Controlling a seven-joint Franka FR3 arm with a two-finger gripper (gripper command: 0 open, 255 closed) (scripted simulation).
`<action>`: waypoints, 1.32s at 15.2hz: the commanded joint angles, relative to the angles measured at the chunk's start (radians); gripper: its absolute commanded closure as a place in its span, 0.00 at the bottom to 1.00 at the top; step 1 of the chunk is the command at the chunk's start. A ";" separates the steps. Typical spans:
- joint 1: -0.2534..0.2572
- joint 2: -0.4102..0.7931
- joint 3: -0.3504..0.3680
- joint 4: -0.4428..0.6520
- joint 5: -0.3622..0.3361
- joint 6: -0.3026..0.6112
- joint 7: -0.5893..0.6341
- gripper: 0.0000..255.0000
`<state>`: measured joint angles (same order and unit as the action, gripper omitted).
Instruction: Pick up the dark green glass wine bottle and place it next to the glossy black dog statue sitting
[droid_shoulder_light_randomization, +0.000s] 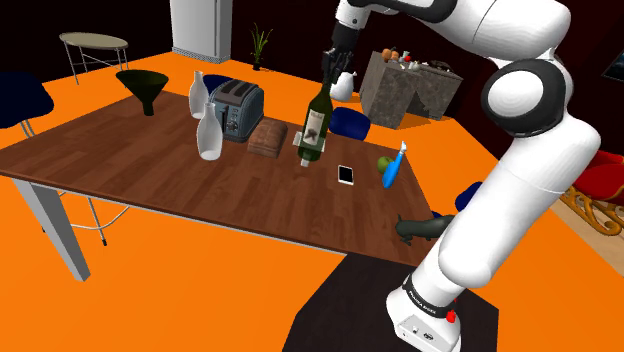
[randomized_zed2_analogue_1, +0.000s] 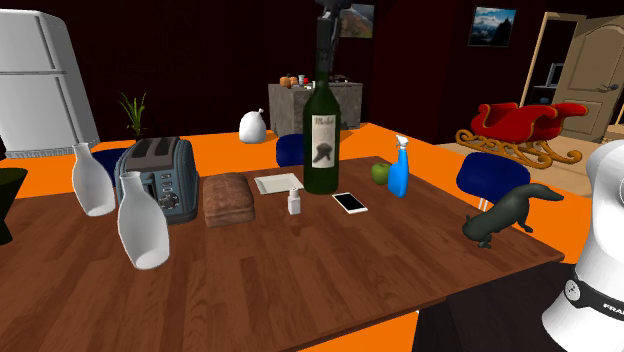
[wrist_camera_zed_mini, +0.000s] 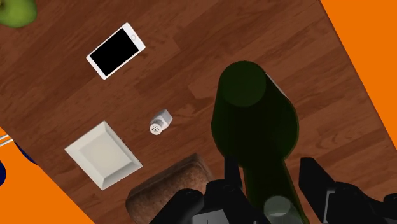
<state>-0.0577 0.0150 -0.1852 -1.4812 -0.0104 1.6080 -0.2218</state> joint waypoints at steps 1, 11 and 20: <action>0.000 0.016 0.000 0.051 0.003 -0.035 0.000 1.00; -0.011 0.104 -0.007 0.309 0.022 -0.207 -0.013 1.00; -0.030 -0.167 -0.028 0.116 -0.029 -0.278 -0.069 1.00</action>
<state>-0.0850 -0.1223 -0.2105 -1.3537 -0.0339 1.3473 -0.2831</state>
